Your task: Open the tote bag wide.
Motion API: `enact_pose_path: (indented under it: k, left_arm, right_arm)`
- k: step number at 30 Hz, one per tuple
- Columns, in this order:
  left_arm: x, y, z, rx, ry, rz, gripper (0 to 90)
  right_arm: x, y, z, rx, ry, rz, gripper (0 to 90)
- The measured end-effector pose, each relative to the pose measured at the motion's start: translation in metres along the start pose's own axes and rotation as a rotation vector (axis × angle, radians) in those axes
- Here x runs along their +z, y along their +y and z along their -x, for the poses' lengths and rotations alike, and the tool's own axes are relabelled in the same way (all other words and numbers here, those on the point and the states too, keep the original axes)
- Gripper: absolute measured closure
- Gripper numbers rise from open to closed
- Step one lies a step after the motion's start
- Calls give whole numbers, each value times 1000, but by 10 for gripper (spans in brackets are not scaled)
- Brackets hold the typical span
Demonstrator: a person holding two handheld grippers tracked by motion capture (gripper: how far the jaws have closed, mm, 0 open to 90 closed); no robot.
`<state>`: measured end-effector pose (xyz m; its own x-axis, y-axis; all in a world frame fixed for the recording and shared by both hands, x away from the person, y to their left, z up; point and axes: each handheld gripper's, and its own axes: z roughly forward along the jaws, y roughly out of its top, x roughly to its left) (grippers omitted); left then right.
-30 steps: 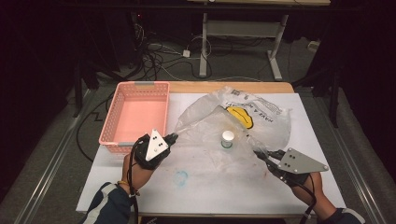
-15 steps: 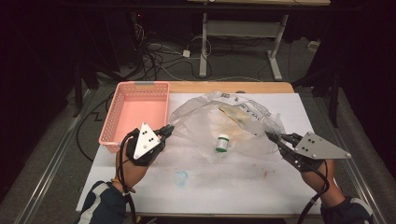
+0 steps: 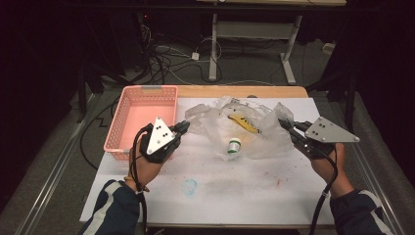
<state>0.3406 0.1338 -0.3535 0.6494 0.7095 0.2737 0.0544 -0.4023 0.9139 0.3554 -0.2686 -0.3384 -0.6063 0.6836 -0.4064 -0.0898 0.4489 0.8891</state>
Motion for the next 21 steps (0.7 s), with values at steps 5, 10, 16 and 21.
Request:
enact_pose_path:
  k: [5,10,16,21]
  left_arm:
    - [16,3,-1,-5,-4,7,839]
    - [30,8,0,-3,-4,11,839]
    - [35,8,-2,-16,-14,25,839]
    - [35,10,-5,-18,-12,25,839]
  right_arm:
    - [12,-4,7,37,-14,-14,896]
    - [22,-8,13,63,-26,-30,897]
    - [32,-11,22,99,-47,-57,897]
    - [38,-12,29,112,-65,-68,897]
